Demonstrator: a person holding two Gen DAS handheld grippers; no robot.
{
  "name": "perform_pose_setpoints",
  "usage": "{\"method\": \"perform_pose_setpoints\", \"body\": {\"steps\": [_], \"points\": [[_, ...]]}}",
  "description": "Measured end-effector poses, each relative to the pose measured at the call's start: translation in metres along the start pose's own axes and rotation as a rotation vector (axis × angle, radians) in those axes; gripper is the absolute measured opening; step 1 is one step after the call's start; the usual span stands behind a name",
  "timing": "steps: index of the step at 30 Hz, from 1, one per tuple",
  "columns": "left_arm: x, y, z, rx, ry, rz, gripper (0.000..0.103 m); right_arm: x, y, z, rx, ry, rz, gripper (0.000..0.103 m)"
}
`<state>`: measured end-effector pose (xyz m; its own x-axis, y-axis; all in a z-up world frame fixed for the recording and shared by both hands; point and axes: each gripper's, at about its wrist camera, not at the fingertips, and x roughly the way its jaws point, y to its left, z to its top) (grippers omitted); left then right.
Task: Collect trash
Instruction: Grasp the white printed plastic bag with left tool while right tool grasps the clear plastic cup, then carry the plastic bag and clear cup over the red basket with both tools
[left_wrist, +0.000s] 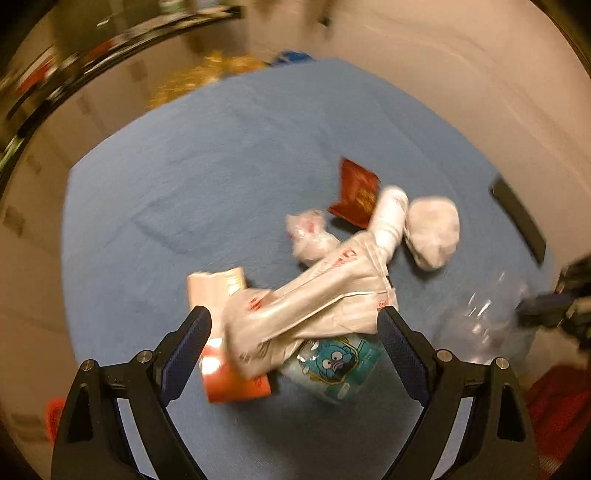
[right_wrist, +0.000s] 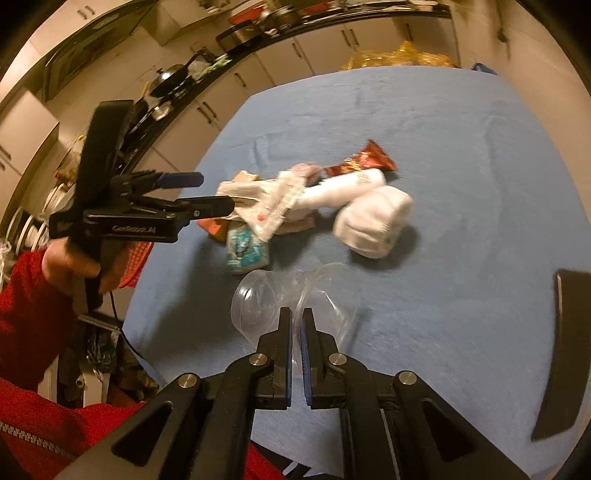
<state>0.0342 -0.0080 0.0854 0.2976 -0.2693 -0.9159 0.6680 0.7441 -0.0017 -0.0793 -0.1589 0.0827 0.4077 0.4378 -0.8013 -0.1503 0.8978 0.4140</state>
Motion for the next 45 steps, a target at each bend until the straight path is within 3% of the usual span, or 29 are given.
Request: {"method": "perform_pose_setpoints", "body": {"steps": [5, 9, 10, 11, 12, 22, 27, 32, 45], "points": [[0.031, -0.022, 0.007, 0.2, 0.076, 0.046, 0.09, -0.012, -0.016, -0.008, 0.046, -0.013, -0.032, 0.005], [0.039, -0.026, 0.01, 0.186, 0.081, 0.03, 0.088, -0.018, -0.022, -0.016, 0.074, -0.019, -0.052, 0.005], [0.042, -0.026, 0.01, 0.172, 0.085, 0.028, 0.077, -0.019, -0.023, -0.017, 0.079, -0.021, -0.058, 0.005], [0.045, -0.026, 0.009, 0.151, 0.093, 0.015, 0.058, -0.021, -0.024, -0.018, 0.088, -0.024, -0.064, 0.005], [0.048, -0.026, 0.006, 0.121, 0.105, 0.001, 0.05, -0.023, -0.025, -0.021, 0.093, -0.027, -0.066, 0.005], [0.0, -0.024, -0.033, -0.094, -0.064, -0.053, 0.049, -0.02, -0.017, -0.017, 0.098, -0.04, -0.076, 0.005], [-0.03, -0.016, -0.061, -0.254, -0.141, -0.075, 0.049, -0.015, -0.004, -0.008, 0.06, -0.047, -0.073, 0.005], [-0.048, -0.01, -0.084, -0.393, -0.171, -0.04, 0.049, -0.007, 0.013, 0.002, 0.018, -0.047, -0.054, 0.005], [-0.072, 0.021, -0.133, -0.555, -0.19, 0.02, 0.049, 0.026, 0.062, 0.018, -0.104, 0.005, 0.013, 0.005]]}}
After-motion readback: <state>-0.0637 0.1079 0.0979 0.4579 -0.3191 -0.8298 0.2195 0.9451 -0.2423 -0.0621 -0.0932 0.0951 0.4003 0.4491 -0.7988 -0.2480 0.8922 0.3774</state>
